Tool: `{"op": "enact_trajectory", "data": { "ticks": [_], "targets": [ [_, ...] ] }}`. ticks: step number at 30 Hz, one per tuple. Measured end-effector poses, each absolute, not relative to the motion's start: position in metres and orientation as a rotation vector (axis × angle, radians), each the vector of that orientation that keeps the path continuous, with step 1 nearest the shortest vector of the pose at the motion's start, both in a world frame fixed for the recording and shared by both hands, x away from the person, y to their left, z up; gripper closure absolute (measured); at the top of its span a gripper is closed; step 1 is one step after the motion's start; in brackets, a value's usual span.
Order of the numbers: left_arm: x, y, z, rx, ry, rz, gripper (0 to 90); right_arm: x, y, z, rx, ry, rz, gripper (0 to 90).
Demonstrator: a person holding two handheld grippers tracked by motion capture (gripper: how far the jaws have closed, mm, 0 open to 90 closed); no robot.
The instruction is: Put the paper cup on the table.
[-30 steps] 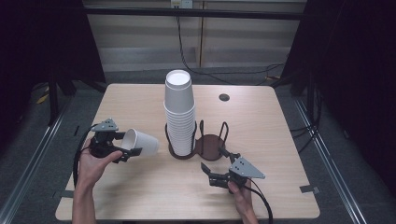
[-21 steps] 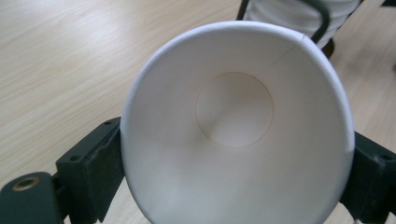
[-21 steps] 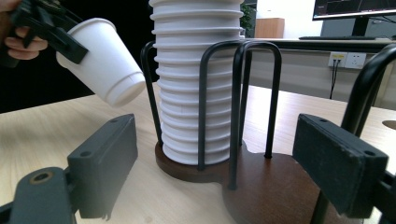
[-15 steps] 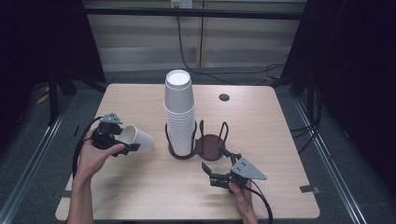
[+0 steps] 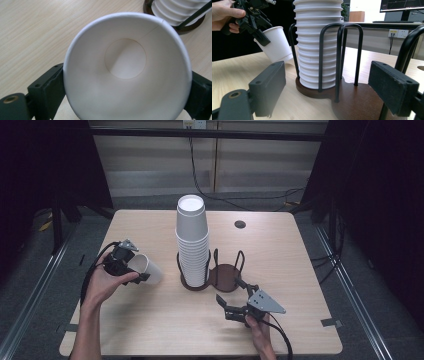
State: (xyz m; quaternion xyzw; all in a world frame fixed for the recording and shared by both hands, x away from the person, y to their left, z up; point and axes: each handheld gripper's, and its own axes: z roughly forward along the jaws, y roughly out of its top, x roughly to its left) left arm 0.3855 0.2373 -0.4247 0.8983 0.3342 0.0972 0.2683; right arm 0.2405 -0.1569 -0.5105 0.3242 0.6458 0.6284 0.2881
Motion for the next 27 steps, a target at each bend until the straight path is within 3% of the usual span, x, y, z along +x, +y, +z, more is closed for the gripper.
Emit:
{"op": "enact_trajectory", "data": {
  "ticks": [21,26,27],
  "targets": [
    [0.391,0.219,-0.438,2.480,0.910,0.250,7.2,0.240,-0.157,-0.511,0.861,1.720,1.676,12.9],
    [0.392,0.214,-0.443,2.480,0.911,0.250,10.7,0.240,-0.157,-0.511,0.868,1.716,1.678,12.9],
    [0.392,0.213,-0.444,2.482,0.906,0.267,15.0,0.240,-0.157,-0.511,0.867,1.718,1.676,12.9]
  ]
}}
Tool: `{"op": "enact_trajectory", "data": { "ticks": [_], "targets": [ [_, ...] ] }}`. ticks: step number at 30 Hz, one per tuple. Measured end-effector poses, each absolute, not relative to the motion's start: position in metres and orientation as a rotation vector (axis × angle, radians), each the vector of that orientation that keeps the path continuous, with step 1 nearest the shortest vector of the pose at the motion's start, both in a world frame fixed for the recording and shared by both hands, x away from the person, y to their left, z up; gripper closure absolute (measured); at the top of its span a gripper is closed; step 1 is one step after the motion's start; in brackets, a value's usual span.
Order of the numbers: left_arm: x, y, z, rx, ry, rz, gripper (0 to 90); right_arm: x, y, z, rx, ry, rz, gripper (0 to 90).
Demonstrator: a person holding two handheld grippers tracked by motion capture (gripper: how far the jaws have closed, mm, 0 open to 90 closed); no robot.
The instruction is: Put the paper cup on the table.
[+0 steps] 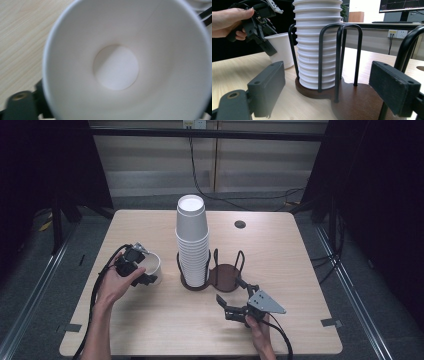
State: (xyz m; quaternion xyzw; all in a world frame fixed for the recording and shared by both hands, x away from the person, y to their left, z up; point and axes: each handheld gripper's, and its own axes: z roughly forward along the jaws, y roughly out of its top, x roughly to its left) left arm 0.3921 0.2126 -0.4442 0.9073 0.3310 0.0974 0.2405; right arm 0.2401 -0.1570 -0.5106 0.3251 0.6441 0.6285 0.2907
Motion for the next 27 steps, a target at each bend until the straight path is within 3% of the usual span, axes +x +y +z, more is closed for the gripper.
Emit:
{"op": "enact_trajectory", "data": {
  "ticks": [16,27],
  "targets": [
    [0.390,0.223,-0.457,2.443,0.907,0.247,15.8,0.240,-0.157,-0.510,0.870,1.719,1.671,13.0],
    [0.373,0.232,-0.453,2.372,0.936,0.348,15.9,0.240,-0.157,-0.510,0.873,1.720,1.670,13.1]
  ]
}}
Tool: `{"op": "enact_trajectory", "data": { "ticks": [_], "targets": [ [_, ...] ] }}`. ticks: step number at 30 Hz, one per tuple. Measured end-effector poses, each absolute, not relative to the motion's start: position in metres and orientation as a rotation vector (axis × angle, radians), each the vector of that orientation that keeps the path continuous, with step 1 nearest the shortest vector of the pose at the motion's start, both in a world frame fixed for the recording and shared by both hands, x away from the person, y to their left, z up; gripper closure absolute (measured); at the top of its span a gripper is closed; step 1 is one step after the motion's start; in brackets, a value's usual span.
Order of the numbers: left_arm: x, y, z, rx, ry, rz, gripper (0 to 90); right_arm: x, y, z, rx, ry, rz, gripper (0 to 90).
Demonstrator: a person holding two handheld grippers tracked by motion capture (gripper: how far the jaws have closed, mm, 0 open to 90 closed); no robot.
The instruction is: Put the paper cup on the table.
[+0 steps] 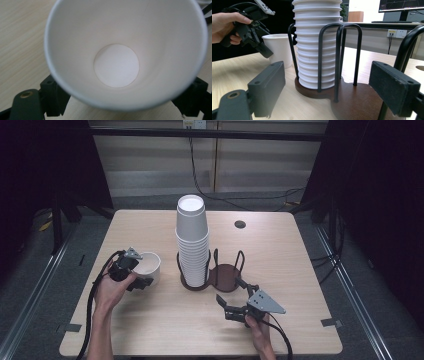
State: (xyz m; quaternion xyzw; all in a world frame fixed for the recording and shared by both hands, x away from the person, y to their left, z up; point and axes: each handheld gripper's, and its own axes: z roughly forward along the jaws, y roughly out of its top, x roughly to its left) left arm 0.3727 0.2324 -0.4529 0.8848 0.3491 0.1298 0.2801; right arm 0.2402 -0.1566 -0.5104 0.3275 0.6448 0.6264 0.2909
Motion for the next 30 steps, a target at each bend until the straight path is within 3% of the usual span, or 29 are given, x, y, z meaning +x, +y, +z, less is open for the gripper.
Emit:
{"op": "enact_trajectory", "data": {
  "ticks": [15,30],
  "targets": [
    [0.343,0.252,-0.450,2.049,0.977,0.377,15.8,0.240,-0.157,-0.511,0.872,1.715,1.674,13.1],
    [0.308,0.257,-0.455,1.848,0.918,0.405,16.1,0.240,-0.157,-0.511,0.870,1.716,1.675,13.1]
  ]
}}
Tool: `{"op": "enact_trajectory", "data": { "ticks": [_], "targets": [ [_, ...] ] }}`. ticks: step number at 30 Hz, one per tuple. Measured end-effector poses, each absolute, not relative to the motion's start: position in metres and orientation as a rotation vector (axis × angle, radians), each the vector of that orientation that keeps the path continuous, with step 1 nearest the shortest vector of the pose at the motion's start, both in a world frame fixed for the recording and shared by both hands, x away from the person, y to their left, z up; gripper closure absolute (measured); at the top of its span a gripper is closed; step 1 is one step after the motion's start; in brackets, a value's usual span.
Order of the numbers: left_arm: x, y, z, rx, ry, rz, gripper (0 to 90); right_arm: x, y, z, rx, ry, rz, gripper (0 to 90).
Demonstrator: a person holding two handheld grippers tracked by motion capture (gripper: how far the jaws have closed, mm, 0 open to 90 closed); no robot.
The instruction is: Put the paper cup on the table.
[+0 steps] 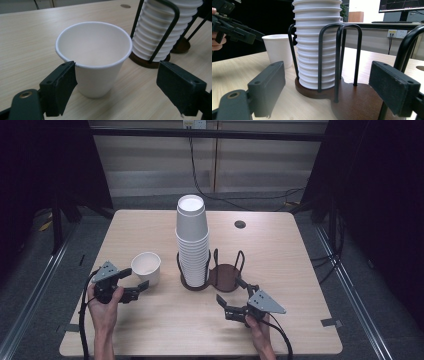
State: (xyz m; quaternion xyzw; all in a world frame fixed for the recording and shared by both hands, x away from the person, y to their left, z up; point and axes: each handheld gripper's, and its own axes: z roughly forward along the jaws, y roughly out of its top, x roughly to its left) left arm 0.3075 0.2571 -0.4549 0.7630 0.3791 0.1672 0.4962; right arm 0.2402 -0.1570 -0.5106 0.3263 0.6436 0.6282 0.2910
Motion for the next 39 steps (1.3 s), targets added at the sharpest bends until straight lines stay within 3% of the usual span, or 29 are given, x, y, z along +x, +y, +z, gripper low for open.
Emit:
{"op": "enact_trajectory", "data": {
  "ticks": [17,39],
  "targets": [
    [0.270,0.242,-0.465,1.760,0.773,0.446,16.0,0.240,-0.157,-0.511,0.874,1.712,1.678,12.9],
    [0.257,0.173,-0.498,1.696,0.662,0.448,16.0,0.240,-0.157,-0.511,0.873,1.712,1.678,12.9]
  ]
}}
